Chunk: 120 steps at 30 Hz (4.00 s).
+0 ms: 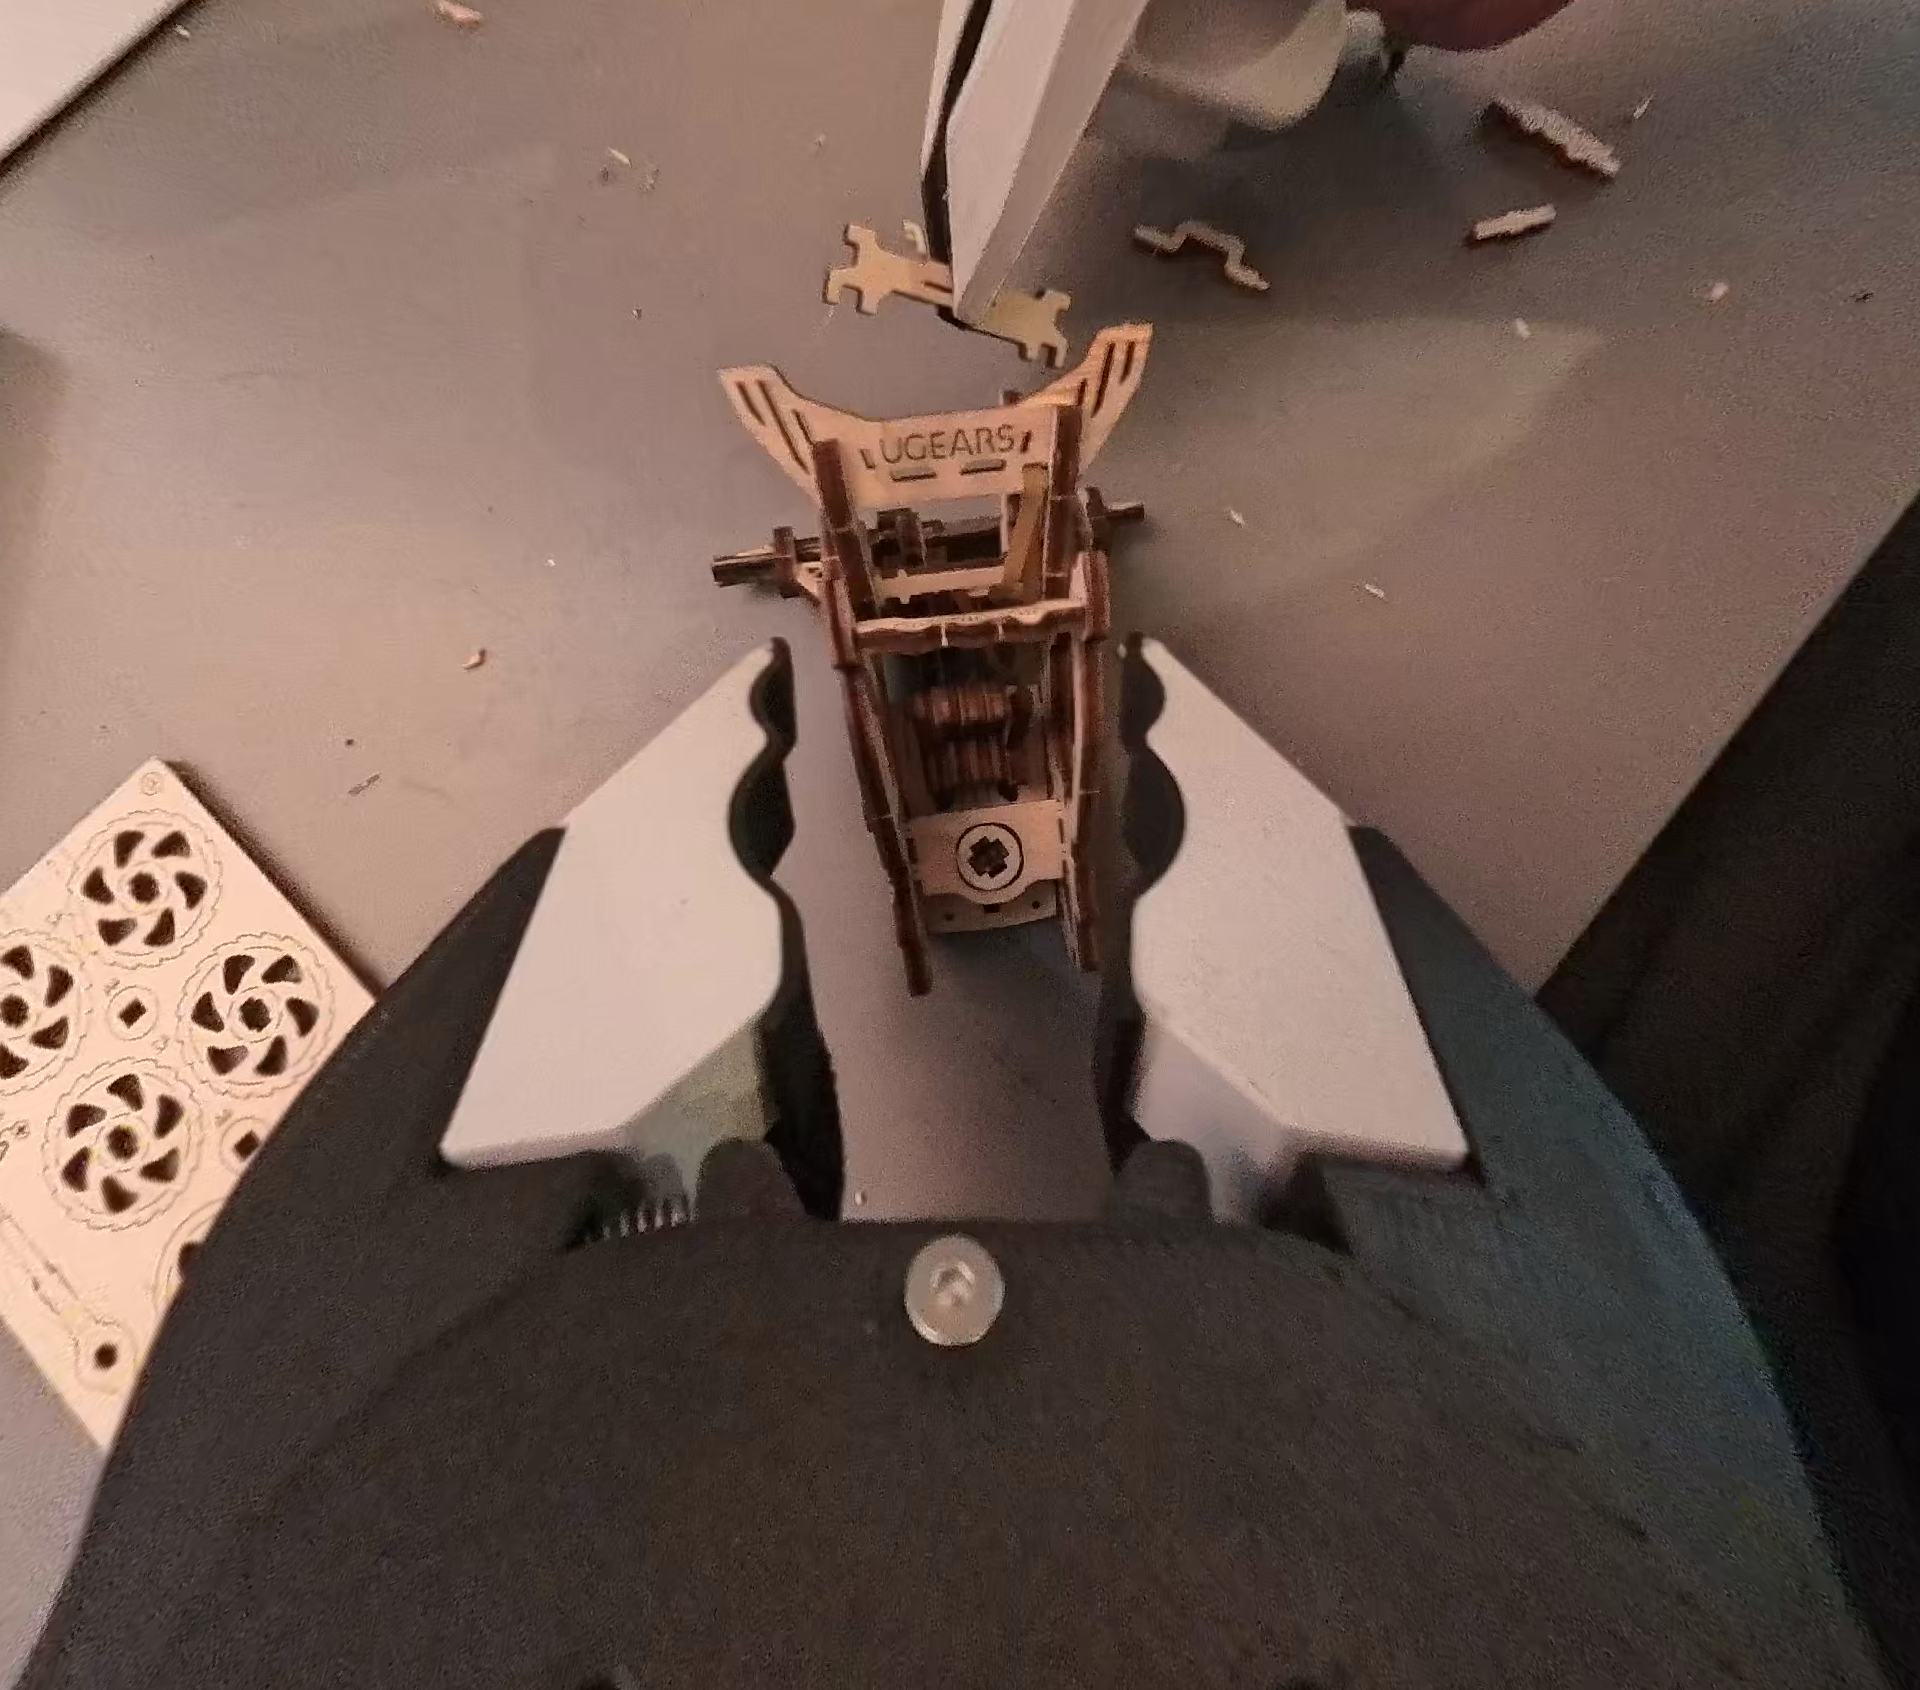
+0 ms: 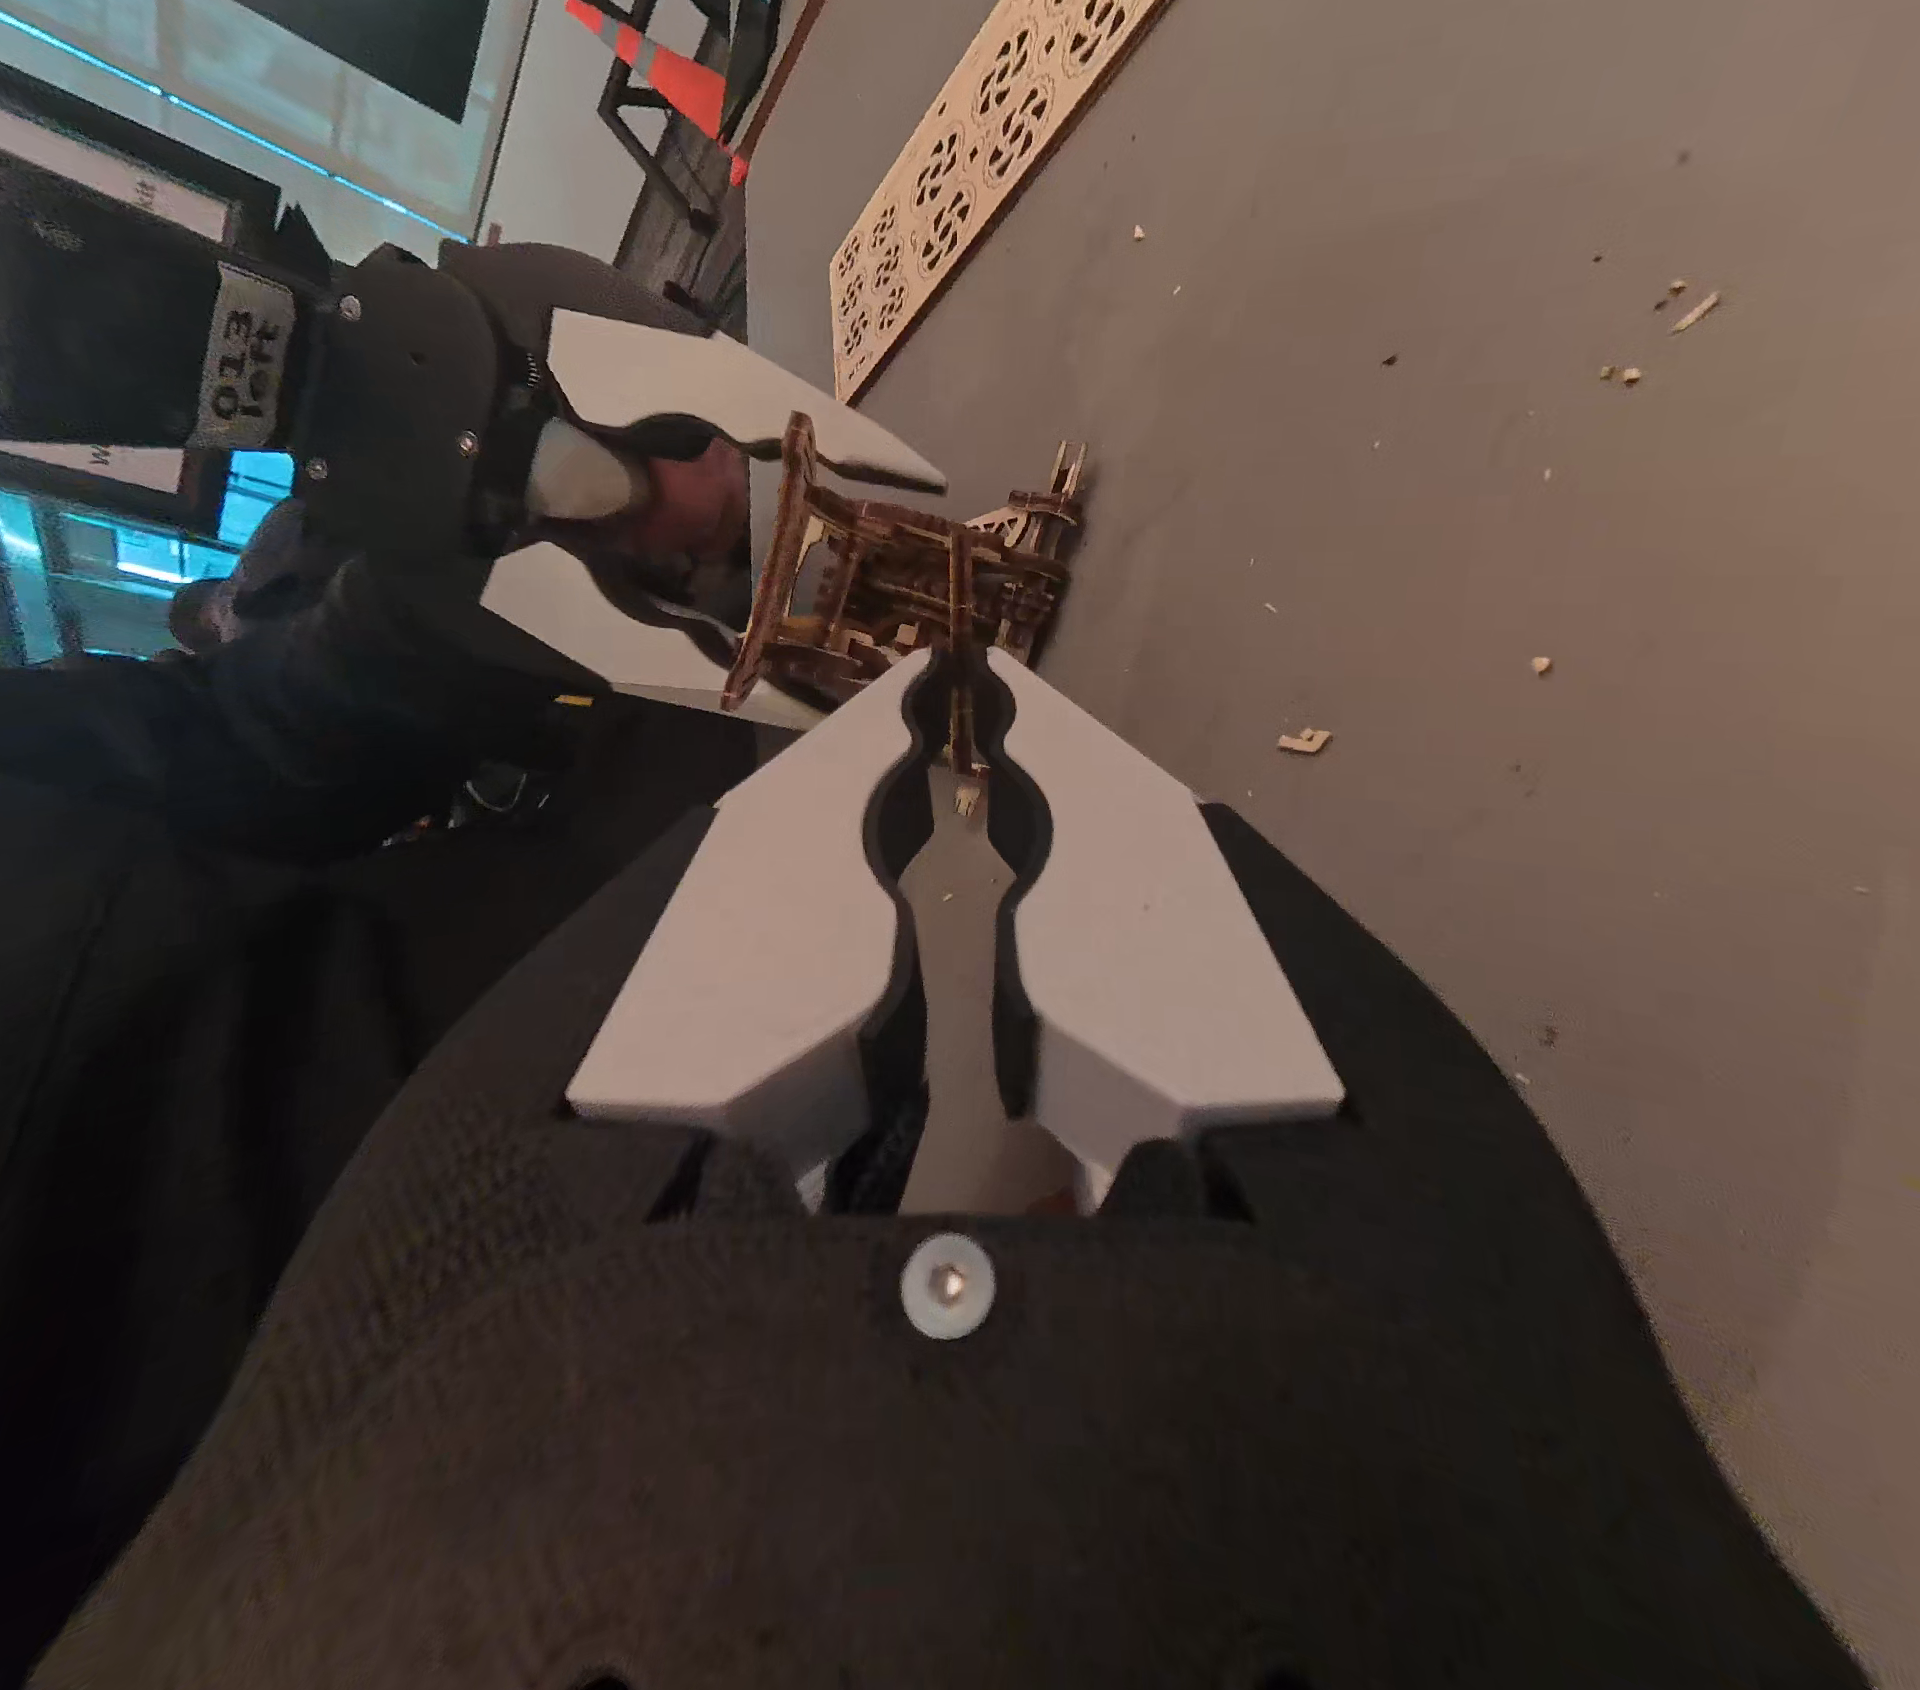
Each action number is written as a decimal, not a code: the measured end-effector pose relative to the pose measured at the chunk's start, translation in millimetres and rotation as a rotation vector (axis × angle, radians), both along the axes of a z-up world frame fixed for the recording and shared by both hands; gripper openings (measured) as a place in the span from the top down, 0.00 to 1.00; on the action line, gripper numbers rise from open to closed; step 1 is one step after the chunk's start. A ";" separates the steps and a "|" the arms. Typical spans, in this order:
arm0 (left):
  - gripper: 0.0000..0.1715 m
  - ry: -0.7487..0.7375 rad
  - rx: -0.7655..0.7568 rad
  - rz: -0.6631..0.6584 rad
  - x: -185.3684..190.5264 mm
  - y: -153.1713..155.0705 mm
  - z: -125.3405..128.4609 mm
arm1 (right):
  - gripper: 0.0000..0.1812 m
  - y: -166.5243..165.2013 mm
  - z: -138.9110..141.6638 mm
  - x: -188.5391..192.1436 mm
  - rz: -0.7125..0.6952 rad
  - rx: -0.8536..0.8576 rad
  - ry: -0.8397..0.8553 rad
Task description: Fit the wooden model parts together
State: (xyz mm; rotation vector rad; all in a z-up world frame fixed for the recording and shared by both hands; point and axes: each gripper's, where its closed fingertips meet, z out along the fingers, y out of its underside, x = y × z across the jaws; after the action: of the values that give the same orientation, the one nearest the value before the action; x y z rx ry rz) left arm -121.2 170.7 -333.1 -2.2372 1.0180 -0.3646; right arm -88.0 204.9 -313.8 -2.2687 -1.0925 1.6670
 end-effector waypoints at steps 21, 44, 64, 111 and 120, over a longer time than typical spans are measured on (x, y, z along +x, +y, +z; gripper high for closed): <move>0.73 0.184 0.335 -0.095 10.0 1.3 0.1 | 1.00 -18.8 -3.2 -3.5 0.064 0.003 -0.003; 0.73 0.200 0.363 -0.141 10.7 3.5 3.9 | 1.00 -16.0 -1.9 -7.1 0.074 0.183 0.001; 0.72 -0.027 0.098 -0.123 6.8 4.7 -11.0 | 0.99 -14.2 -11.3 -17.5 0.142 -0.019 -0.049; 0.68 -0.080 0.150 -0.073 10.9 13.9 -8.3 | 1.00 -13.6 -12.5 -22.5 0.056 -0.039 -0.060; 0.68 -0.090 0.145 -0.065 11.2 15.5 -8.3 | 0.99 -12.5 -11.9 -21.6 0.075 -0.079 -0.069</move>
State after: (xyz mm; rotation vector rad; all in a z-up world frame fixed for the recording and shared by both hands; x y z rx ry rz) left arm -110.0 186.3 -341.4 -2.0441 1.0375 -0.4027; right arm -109.6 192.4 -325.8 -2.3789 -1.1603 1.6996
